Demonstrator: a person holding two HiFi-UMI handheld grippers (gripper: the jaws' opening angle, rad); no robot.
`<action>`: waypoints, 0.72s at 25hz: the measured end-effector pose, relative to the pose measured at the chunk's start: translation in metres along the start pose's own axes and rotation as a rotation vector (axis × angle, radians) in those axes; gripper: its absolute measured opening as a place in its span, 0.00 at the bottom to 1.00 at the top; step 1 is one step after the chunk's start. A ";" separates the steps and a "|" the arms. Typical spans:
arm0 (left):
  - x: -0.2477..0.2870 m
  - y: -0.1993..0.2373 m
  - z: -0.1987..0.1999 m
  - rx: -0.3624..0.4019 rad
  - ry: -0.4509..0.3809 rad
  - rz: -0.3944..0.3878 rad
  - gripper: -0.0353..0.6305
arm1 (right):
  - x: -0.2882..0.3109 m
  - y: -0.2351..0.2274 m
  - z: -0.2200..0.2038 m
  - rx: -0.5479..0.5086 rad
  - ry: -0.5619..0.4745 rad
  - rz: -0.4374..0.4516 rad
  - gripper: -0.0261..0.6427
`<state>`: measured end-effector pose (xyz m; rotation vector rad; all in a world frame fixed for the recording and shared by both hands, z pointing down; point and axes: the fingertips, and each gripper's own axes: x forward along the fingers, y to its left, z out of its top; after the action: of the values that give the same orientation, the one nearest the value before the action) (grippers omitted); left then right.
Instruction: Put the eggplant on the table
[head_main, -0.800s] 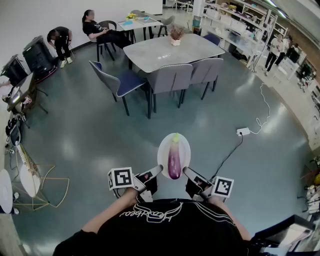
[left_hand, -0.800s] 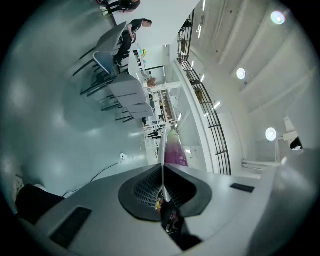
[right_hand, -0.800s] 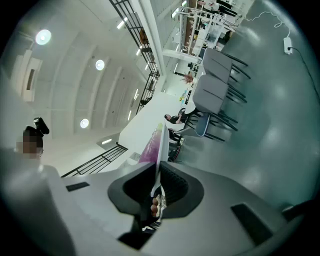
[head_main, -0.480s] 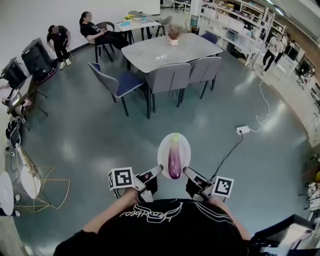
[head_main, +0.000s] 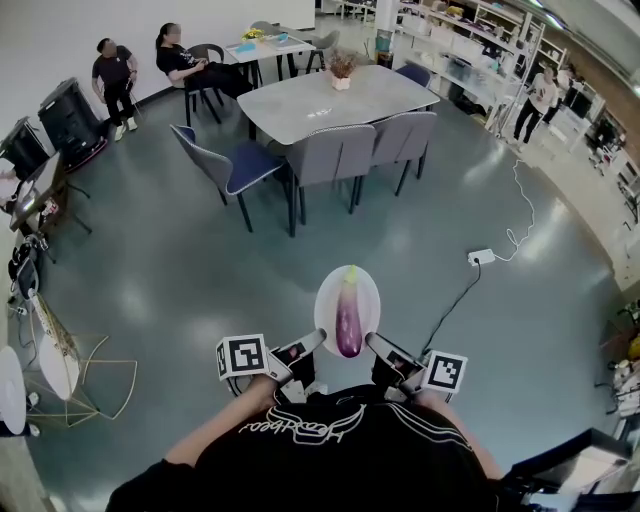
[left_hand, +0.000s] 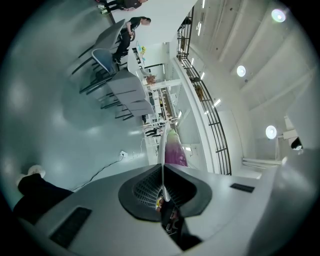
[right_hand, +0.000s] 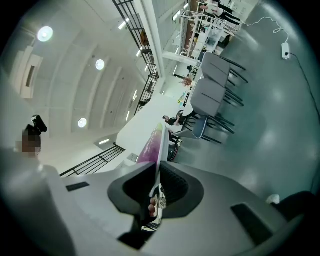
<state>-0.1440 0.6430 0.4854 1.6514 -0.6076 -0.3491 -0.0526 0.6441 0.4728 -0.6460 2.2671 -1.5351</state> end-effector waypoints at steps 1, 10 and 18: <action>0.001 -0.001 -0.001 0.003 0.003 -0.001 0.08 | -0.001 0.000 0.001 -0.001 -0.003 -0.001 0.09; 0.011 0.000 0.004 0.007 0.015 0.005 0.08 | 0.000 -0.006 0.009 -0.011 0.005 -0.036 0.10; 0.035 -0.009 0.008 0.083 0.045 -0.014 0.08 | -0.009 -0.015 0.026 0.000 -0.041 -0.035 0.10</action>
<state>-0.1184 0.6173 0.4793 1.7389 -0.5843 -0.2996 -0.0288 0.6234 0.4776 -0.7147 2.2366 -1.5244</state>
